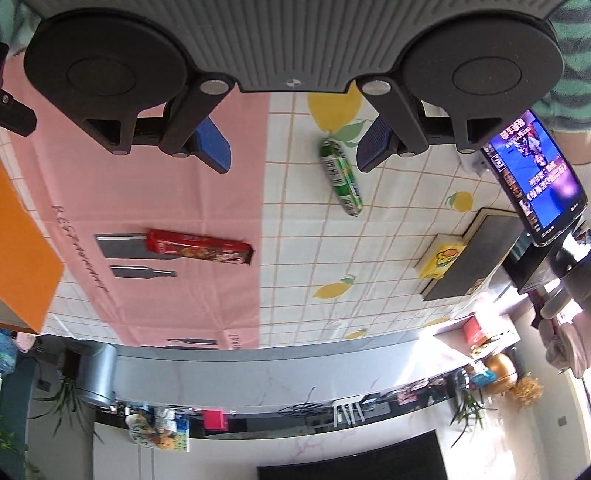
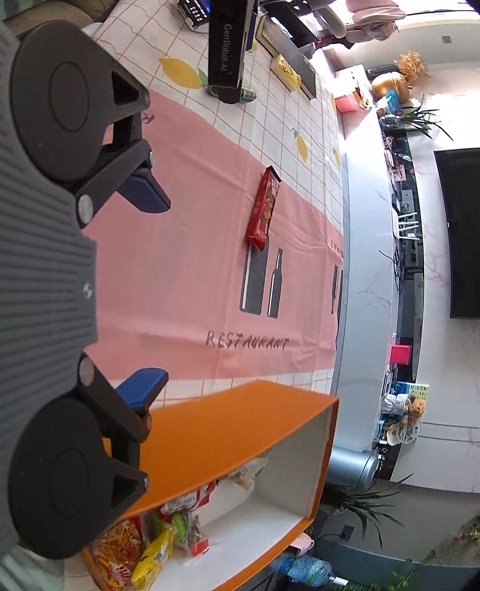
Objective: Organize snacks
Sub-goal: 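Move both tools back toward the red chocolate bar and green tube, then grasp the green tube snack with the left tool while the right tool grasps the red chocolate bar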
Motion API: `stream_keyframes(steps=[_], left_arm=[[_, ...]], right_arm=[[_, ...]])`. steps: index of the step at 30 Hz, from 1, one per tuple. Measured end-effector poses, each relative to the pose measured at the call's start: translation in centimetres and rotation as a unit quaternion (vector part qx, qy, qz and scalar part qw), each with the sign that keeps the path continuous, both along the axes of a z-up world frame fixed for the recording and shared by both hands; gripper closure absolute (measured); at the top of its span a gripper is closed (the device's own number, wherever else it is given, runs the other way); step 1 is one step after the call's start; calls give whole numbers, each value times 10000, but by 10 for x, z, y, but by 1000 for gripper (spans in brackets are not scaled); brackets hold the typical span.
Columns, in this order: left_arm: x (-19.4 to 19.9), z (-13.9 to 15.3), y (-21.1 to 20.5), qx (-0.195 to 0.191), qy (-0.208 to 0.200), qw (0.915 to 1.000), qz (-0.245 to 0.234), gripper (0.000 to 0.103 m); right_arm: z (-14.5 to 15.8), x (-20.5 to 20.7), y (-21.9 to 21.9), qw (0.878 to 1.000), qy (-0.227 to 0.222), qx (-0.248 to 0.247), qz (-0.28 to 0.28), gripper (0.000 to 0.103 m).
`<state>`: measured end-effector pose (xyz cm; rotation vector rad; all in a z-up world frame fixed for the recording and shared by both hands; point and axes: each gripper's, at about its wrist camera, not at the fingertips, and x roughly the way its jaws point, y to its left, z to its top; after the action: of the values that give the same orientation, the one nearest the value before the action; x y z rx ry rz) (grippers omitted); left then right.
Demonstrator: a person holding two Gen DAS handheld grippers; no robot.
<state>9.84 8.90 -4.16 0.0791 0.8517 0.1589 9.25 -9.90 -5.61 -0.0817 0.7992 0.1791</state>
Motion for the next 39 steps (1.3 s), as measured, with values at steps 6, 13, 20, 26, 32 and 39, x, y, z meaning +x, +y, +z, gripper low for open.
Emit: stream_keyframes(steps=[6,13,20,26,32,39], left_arm=[[19,-17,32,30,90,9981,615,15],[30,-30,45,169,93,9967,789,16],[37,-43,55,-90,132,9964,835,27],[42,-53,55,-326,216,9966,720,51],[43,-57,52,-461,201,9971,564,73],[43,-57,46,-752,131,9967,267,77]], right_arm=[[-12,32,21,9991,-8,-194,382,15],[-30,72,42,9966,-25,-434,705,15],[-39,105,65,9906,-327,-639,1162,15],[-43,132,80,9854,-510,-677,1477,15],[-54,161,95,9782,-516,-694,1888,16],[-71,182,96,9804,-124,-421,1920,31]])
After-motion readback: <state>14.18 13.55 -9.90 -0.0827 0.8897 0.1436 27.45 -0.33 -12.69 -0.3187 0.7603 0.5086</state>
